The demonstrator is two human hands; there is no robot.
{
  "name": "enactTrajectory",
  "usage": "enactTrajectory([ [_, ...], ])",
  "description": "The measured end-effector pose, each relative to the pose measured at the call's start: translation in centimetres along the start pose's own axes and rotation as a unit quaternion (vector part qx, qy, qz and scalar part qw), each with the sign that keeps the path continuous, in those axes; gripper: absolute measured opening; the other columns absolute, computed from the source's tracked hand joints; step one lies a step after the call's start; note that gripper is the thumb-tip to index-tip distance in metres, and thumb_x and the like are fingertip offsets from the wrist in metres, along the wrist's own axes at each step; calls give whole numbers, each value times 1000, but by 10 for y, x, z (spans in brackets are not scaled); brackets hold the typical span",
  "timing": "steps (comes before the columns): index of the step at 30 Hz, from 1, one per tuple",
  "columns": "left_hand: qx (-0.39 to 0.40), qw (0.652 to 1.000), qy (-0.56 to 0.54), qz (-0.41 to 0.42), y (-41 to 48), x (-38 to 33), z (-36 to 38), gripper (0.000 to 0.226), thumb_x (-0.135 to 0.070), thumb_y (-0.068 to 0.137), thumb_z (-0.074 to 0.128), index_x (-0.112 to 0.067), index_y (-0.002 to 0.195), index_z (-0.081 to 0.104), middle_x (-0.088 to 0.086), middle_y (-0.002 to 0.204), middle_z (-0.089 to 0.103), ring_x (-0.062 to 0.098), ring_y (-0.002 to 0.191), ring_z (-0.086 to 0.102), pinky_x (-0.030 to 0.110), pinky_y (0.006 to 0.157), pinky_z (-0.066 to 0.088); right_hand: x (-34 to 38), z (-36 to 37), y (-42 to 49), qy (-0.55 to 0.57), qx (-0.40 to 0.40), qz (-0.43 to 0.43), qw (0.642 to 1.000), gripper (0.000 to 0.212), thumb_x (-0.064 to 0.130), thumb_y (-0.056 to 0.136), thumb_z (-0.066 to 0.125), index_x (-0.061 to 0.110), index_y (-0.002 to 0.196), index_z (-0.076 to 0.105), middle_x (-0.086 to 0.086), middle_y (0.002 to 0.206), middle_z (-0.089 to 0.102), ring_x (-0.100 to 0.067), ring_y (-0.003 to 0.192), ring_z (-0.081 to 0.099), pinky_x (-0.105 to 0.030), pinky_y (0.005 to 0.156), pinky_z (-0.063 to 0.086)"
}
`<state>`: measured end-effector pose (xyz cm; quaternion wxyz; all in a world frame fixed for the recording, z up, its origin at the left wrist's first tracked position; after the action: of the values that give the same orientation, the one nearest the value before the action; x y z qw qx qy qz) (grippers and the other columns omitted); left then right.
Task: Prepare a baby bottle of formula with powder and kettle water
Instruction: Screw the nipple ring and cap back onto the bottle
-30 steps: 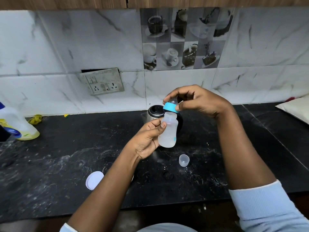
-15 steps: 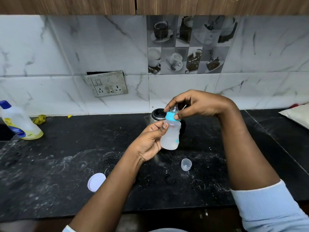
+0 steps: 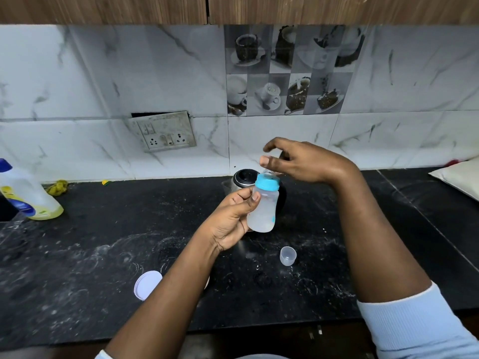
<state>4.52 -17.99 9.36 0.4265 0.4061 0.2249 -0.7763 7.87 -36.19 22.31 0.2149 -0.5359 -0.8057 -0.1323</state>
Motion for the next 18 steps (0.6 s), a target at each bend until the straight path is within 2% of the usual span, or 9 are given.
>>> enactTrajectory([
  [1, 2, 1000, -3, 1, 1, 1, -2, 78, -35, 72, 98, 1, 134, 67, 16, 128, 73, 23, 116, 71, 39, 105, 58, -4, 0, -3, 73, 12, -18, 997, 81, 81, 79, 58, 36, 145, 46, 3, 123, 66, -12, 105, 68, -35, 92, 56],
  [3, 0, 1000, -7, 5, 1, 2, -5, 66, -31, 79, 92, 0, 133, 68, 16, 128, 73, 24, 115, 71, 40, 105, 58, -11, 6, -8, 218, 72, -68, 971, 69, 30, 94, 76, 32, 153, 40, 2, 126, 68, -11, 109, 65, -31, 99, 54],
  [5, -3, 1000, -6, 11, 3, 3, -8, 54, -27, 86, 82, -1, 132, 69, 16, 127, 73, 24, 115, 71, 40, 105, 58, -16, 15, -9, 267, 89, -98, 955, 71, 3, 94, 74, 27, 152, 41, 11, 97, 71, -7, 91, 61, -24, 87, 52],
  [7, -4, 1000, -3, 13, 3, 4, -9, 49, -24, 88, 78, -1, 131, 70, 16, 126, 74, 23, 115, 71, 40, 106, 56, -18, 24, -7, 266, 45, -82, 959, 66, 12, 89, 81, 28, 143, 47, 11, 79, 62, -8, 80, 56, -29, 79, 47],
  [9, -4, 1000, -1, 13, 4, 5, -8, 48, -23, 88, 77, -1, 130, 70, 15, 124, 74, 23, 114, 71, 40, 107, 55, -17, 31, -4, 206, -18, -50, 977, 71, 48, 78, 87, 35, 136, 48, 5, 76, 58, -10, 72, 52, -38, 72, 43],
  [12, -8, 1000, -1, 18, 5, 5, -7, 48, -21, 90, 76, -2, 133, 68, 14, 125, 75, 21, 114, 73, 37, 100, 60, -18, 44, -5, 119, -88, -21, 989, 91, 96, 68, 52, 41, 139, 42, 1, 77, 60, -9, 65, 54, -36, 65, 46],
  [15, -40, 998, 12, 42, 8, 3, -9, 45, -14, 95, 71, -3, 138, 63, 12, 127, 76, 19, 116, 73, 31, 92, 61, -24, 63, -12, 273, -158, -11, 949, 80, 92, 83, 34, 40, 143, 45, 5, 106, 66, 1, 87, 65, -30, 76, 53],
  [16, -54, 997, 23, 52, 8, 2, -10, 47, -14, 94, 71, -4, 139, 62, 12, 128, 76, 18, 117, 72, 29, 92, 60, -26, 73, -15, 349, -176, 1, 920, 69, 83, 88, 41, 38, 140, 49, 6, 116, 67, 0, 96, 66, -30, 79, 53],
  [18, -76, 994, 47, 67, 8, 1, -10, 53, -16, 90, 76, -5, 141, 61, 11, 130, 75, 19, 119, 71, 28, 95, 59, -30, 97, -22, 475, -197, 20, 858, 51, 61, 94, 56, 31, 136, 56, 2, 129, 68, -20, 116, 67, -38, 86, 57],
])
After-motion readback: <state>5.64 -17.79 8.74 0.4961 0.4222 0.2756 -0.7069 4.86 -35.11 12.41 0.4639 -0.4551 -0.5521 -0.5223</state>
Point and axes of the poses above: each hand's wrist, its own y-axis towards the middle knuckle, its own z-axis out of the palm, x = y × z, the point moved 2 cm from there along y, towards the middle knuckle
